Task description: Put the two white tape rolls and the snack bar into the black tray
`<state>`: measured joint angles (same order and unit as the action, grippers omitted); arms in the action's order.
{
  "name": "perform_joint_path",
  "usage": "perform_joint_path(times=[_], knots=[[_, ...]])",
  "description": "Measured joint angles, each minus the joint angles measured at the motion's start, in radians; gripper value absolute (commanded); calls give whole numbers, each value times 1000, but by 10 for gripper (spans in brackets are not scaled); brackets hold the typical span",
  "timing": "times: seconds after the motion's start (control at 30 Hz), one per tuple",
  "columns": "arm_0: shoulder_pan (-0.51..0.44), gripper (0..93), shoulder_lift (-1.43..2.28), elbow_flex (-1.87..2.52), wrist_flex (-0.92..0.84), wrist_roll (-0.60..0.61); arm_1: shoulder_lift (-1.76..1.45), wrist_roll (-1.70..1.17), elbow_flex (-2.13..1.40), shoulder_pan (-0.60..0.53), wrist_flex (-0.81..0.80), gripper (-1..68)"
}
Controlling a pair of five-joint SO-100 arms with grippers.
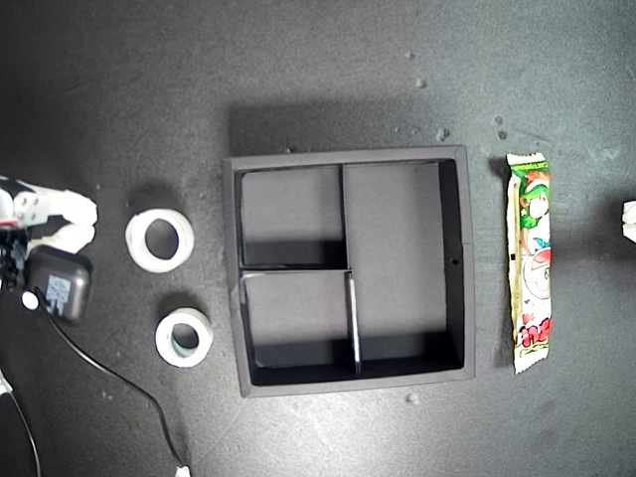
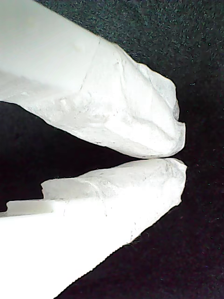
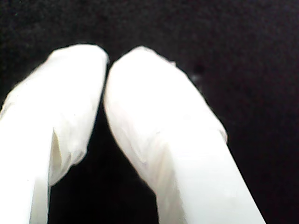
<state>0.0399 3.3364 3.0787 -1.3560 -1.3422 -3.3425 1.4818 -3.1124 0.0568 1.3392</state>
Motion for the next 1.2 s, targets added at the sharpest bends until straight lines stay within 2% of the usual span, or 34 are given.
perform_joint_path(times=[0.17, 0.4, 0.77, 0.87, 1.2], knots=[[-2, 2, 0, 0, 0, 25, 0, 0, 0, 0, 0, 6], [-34, 2, 0, 0, 0, -40, 0, 0, 0, 23, 0, 6], [-40, 2, 0, 0, 0, 3, 0, 0, 0, 25, 0, 6], [-40, 2, 0, 0, 0, 2, 0, 0, 0, 55, 0, -1], [-18, 0, 0, 0, 35, -215, 0, -2, 0, 149, -48, -3]])
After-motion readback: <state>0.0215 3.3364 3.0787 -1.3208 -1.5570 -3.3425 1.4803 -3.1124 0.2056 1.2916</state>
